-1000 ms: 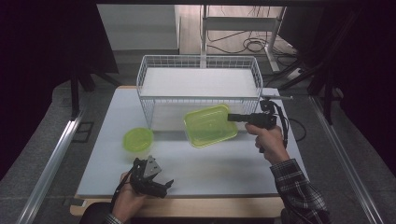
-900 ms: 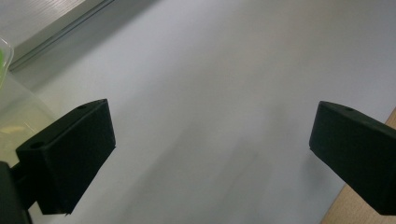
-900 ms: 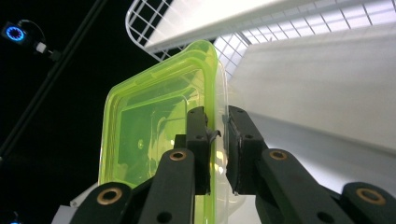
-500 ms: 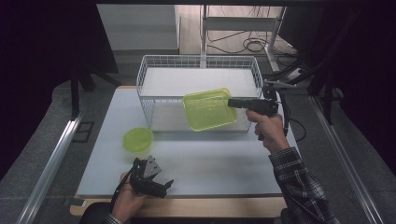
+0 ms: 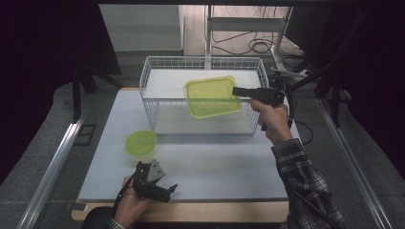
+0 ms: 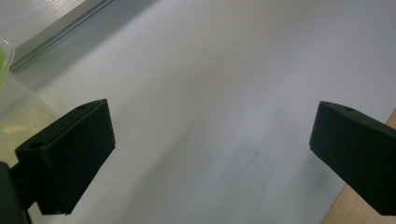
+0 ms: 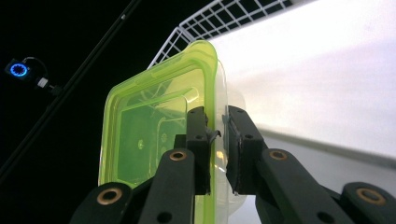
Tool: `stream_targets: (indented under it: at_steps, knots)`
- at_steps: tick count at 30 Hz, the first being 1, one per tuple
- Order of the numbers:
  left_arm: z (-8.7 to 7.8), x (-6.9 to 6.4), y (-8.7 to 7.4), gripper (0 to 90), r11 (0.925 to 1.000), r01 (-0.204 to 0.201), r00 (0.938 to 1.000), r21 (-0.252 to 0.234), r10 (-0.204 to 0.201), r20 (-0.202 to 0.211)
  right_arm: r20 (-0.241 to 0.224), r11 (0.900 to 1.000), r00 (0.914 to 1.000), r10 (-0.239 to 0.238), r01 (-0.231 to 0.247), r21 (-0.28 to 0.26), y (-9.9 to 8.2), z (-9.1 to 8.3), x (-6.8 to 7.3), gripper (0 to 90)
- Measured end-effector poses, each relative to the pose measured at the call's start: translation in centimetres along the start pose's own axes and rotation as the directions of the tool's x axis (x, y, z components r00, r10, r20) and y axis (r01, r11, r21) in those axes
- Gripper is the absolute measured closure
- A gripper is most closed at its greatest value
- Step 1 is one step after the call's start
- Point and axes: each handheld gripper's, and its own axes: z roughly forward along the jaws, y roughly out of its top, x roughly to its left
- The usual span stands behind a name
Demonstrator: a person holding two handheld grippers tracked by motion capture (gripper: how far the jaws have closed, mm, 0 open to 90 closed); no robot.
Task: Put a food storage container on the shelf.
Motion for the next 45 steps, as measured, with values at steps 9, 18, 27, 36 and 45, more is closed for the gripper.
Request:
stream_targets:
  at_steps: [9, 18, 27, 36, 45]
  knots:
    - [0.0, 0.0, 0.0, 0.0, 1.0000, -0.005, 1.0000, 0.003, 0.005, -0.001, 0.039, 0.9990, 0.9991, -0.015, 0.017, -0.042, 1.5, 1.1, 0.8, 80.1]
    - [-0.3, 0.3, 0.0, 0.1, 0.9997, 0.019, 0.9998, -0.016, -0.019, 0.004, 0.098, 0.9966, 0.9949, -0.022, 0.030, -0.077, 2.5, 2.6, 0.9, 80.1]
    - [-0.3, 0.3, 0.0, 0.2, 0.9996, 0.021, 0.9998, -0.018, -0.021, 0.002, 0.164, 0.9935, 0.9863, -0.021, 0.039, -0.107, 3.3, 3.8, 0.9, 80.1]
    - [-0.3, 0.4, -0.1, 0.2, 0.9997, 0.018, 0.9998, -0.017, -0.018, 0.002, 0.210, 0.9920, 0.9776, -0.013, 0.039, -0.120, 3.7, 4.5, 0.5, 80.1]
    - [-0.3, 0.4, -0.1, 0.2, 0.9998, 0.013, 0.9999, -0.014, -0.013, 0.001, 0.222, 0.9912, 0.9750, -0.012, 0.041, -0.126, 3.5, 5.0, -0.1, 78.7]
